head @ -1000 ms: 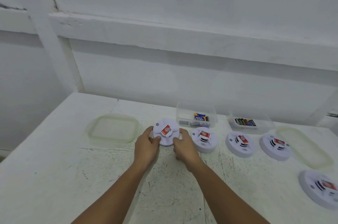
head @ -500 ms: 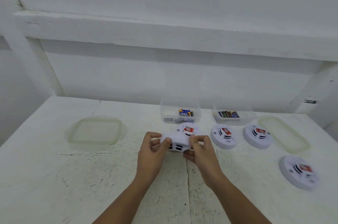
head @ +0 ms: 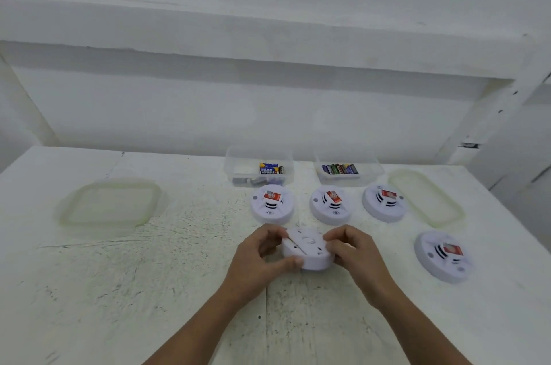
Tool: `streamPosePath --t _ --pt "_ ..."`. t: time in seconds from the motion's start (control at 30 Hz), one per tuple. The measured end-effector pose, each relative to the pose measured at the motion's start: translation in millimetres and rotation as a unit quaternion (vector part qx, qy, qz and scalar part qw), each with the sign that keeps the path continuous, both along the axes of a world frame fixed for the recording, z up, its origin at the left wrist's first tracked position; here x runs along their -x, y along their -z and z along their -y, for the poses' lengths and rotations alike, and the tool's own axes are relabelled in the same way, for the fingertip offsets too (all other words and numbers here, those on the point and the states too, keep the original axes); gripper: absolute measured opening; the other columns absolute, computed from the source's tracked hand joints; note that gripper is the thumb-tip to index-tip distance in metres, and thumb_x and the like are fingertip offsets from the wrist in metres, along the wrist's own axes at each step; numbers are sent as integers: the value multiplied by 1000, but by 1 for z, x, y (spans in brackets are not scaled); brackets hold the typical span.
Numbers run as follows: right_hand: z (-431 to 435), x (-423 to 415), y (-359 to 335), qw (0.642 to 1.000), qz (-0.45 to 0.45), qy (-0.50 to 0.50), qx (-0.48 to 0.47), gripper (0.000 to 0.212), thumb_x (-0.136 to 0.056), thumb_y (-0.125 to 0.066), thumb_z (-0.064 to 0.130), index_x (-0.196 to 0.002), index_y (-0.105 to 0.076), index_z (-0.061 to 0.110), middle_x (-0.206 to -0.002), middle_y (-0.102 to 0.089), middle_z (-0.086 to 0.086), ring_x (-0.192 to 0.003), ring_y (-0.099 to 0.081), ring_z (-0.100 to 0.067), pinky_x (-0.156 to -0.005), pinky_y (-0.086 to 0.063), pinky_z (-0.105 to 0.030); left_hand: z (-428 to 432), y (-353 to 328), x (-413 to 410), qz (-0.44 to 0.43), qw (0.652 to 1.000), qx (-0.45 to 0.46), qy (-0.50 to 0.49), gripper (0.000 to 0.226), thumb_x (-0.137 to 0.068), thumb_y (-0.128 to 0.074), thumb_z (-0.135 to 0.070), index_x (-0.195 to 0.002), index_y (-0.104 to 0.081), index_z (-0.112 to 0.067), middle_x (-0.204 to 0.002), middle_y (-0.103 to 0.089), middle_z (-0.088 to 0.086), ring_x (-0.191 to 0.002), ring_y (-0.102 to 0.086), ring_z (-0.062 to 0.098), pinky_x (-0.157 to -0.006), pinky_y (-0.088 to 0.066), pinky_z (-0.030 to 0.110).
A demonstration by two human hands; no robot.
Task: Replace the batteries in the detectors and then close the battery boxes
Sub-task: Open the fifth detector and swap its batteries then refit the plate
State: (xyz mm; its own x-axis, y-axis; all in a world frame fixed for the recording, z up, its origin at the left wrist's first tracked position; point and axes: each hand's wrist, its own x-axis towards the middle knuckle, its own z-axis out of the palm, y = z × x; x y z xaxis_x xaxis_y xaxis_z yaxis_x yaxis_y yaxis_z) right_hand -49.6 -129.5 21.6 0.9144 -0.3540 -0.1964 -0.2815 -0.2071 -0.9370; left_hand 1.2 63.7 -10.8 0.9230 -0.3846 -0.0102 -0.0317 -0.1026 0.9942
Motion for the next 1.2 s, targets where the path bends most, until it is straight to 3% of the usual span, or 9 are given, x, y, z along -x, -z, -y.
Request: streamPosePath --t 0.13,0.33,0.5,0.57,0.63,0.73,0.83,1.0,1.2 --pt "7 11 6 995 3 -37 87 15 -83 -62 8 -93 -66 19 -99 -66 7 -91 -64 -6 -58 -46 -9 2 -1 3 25 997 -58 38 48 -58 -91 -22 -98 -64 -23 -113 -67 -21 -108 -61 -3 -90 -46 10" --pt "14 20 9 986 52 -74 137 25 -79 -70 11 -90 -61 32 -99 -64 8 -91 -62 -3 -77 -54 -20 5 -1 10 50 993 -93 54 54 -57 -92 -17 -99 -60 -24 -120 -64 -22 -111 -59 -4 -87 -43 6" --pt "24 22 19 946 104 -143 272 26 -77 -65 39 -98 -58 26 -120 -52 15 -113 -48 0 -93 -46 -25 10 0 11 55 983 -164 63 85 -38 -93 -51 -110 -50 -37 -122 -53 -40 -126 -46 2 -109 -35 39" --pt "27 22 20 926 114 -188 306 32 -78 -60 47 -104 -57 30 -138 -39 20 -130 -32 3 -103 -32 -21 14 -1 16 70 980 -177 51 86 -38 -94 -46 -112 -50 -42 -113 -48 -50 -119 -40 -17 -113 -28 37" --pt "29 20 19 911 130 -242 307 31 -81 -56 49 -108 -58 33 -148 -29 23 -139 -17 6 -109 -21 -19 18 -4 19 82 980 -178 39 85 -42 -93 -40 -116 -51 -43 -108 -50 -43 -110 -37 -26 -113 -28 35" --pt "31 16 17 891 139 -308 305 28 -88 -53 39 -112 -61 27 -149 -26 24 -141 -4 11 -110 -12 -13 18 -3 16 93 985 -145 29 81 -44 -91 -45 -118 -59 -42 -111 -59 -27 -113 -52 -1 -103 -44 36" --pt "38 12 11 880 135 -341 301 25 -88 -57 31 -111 -62 22 -152 -24 19 -143 -3 5 -115 -12 -21 15 -2 15 62 991 -114 11 74 -50 -93 -28 -116 -60 -40 -111 -63 -20 -108 -59 3 -95 -46 27" --pt "43 6 0 845 110 -384 356 21 -90 -58 25 -111 -59 20 -155 -24 12 -145 -6 -2 -120 -4 -29 12 -2 16 50 992 -112 19 49 -68 -85 -22 -112 -63 -33 -110 -69 -12 -109 -61 6 -100 -46 40" --pt "37 9 -4 822 100 -380 412 28 -95 -52 30 -119 -54 15 -154 -28 7 -145 -12 -8 -109 4 -7 18 0 16 96 983 -144 55 72 -59 -88 -46 -123 -57 -34 -113 -65 -12 -110 -59 10 -101 -43 47"
